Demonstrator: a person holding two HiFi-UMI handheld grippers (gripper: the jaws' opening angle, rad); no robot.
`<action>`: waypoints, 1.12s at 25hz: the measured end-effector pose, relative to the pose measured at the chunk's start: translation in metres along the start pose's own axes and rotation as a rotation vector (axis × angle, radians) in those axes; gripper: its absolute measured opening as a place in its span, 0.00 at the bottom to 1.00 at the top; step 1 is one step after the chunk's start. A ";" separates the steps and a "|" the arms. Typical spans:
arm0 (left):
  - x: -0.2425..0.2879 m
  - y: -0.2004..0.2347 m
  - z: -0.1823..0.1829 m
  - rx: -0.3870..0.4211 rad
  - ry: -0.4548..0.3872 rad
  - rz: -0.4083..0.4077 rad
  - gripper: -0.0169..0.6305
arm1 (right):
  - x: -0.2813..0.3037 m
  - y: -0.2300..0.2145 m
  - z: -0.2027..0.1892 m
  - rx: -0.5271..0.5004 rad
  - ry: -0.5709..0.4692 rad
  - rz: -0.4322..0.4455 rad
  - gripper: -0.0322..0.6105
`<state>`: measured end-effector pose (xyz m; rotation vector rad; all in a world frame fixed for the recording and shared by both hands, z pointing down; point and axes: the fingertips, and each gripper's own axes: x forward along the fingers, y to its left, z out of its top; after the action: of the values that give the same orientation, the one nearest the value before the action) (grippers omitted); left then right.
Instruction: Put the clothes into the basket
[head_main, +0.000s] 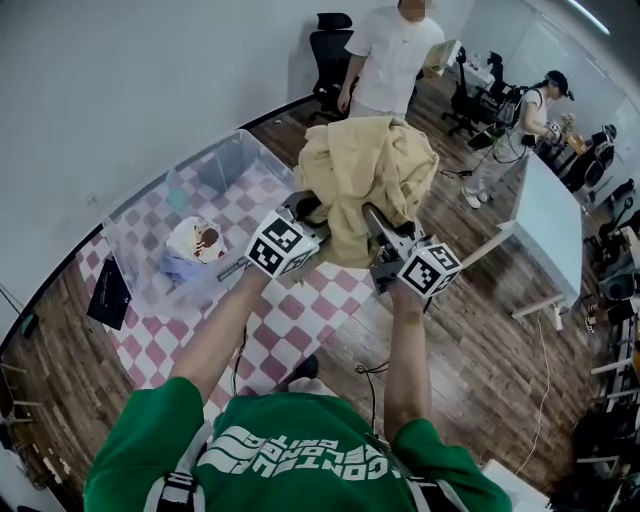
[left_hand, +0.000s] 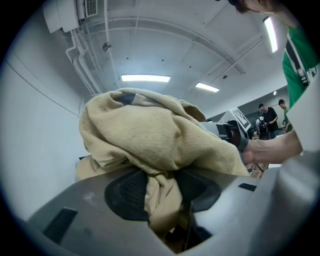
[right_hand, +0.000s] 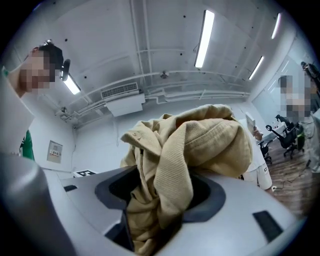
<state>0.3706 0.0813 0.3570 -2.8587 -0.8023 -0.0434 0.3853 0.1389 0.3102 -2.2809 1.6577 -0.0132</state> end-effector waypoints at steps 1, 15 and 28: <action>-0.001 0.002 0.004 0.002 -0.007 0.003 0.26 | 0.002 0.002 0.004 -0.004 -0.006 0.005 0.47; -0.062 0.082 0.068 0.133 -0.067 0.148 0.26 | 0.091 0.054 0.051 -0.038 -0.116 0.206 0.47; -0.200 0.182 0.063 0.182 -0.014 0.419 0.26 | 0.226 0.149 0.018 0.055 -0.118 0.505 0.47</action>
<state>0.2930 -0.1631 0.2515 -2.7896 -0.1838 0.0978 0.3245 -0.1073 0.2140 -1.7288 2.0852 0.1849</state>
